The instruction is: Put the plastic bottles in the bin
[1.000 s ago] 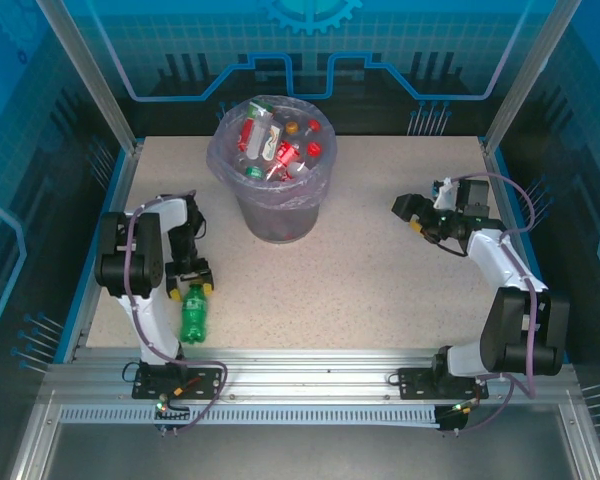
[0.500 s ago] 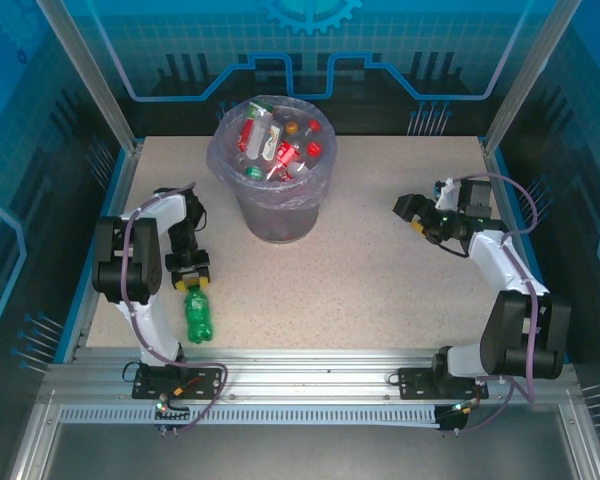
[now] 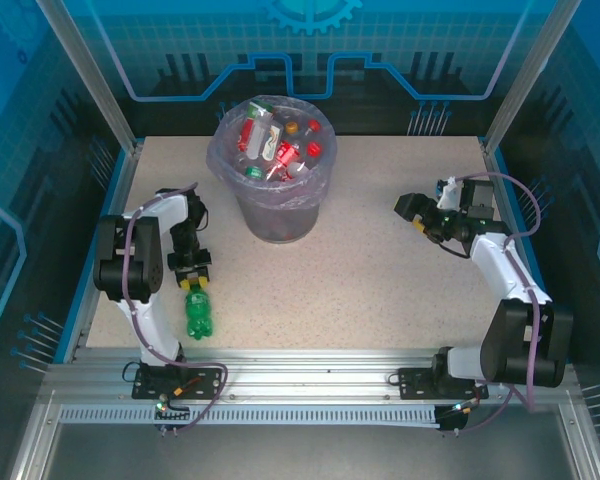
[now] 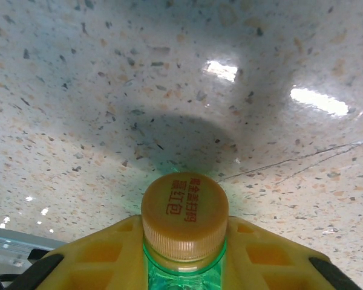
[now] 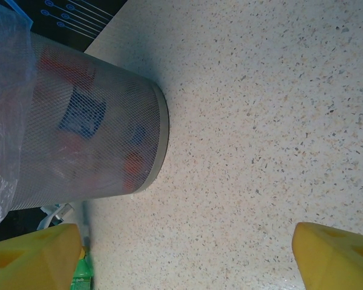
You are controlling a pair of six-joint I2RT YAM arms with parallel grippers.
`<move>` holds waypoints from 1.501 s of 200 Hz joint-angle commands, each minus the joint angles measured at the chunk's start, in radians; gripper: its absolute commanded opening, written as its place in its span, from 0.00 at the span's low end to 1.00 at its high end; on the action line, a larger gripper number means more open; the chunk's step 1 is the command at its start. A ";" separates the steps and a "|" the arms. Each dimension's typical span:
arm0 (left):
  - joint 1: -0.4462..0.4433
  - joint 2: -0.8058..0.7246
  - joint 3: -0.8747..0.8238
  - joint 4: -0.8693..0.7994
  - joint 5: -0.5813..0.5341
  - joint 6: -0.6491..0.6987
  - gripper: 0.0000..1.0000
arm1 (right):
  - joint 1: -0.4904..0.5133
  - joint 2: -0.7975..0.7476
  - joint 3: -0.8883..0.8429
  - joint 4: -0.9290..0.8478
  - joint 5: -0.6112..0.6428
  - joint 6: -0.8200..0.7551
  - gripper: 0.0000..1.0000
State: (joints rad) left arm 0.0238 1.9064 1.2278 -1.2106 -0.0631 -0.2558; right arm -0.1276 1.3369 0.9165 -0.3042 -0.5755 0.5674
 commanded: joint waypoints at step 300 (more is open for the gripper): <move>-0.268 0.010 1.213 0.200 -0.243 -0.032 0.16 | 0.009 -0.228 -0.011 -0.168 0.114 -0.012 0.91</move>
State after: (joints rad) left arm -0.2142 1.8957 2.4351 -1.0645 -0.1200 -0.3717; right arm -0.1253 1.1309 0.9199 -0.4408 -0.4706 0.5636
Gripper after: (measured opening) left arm 0.259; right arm 0.910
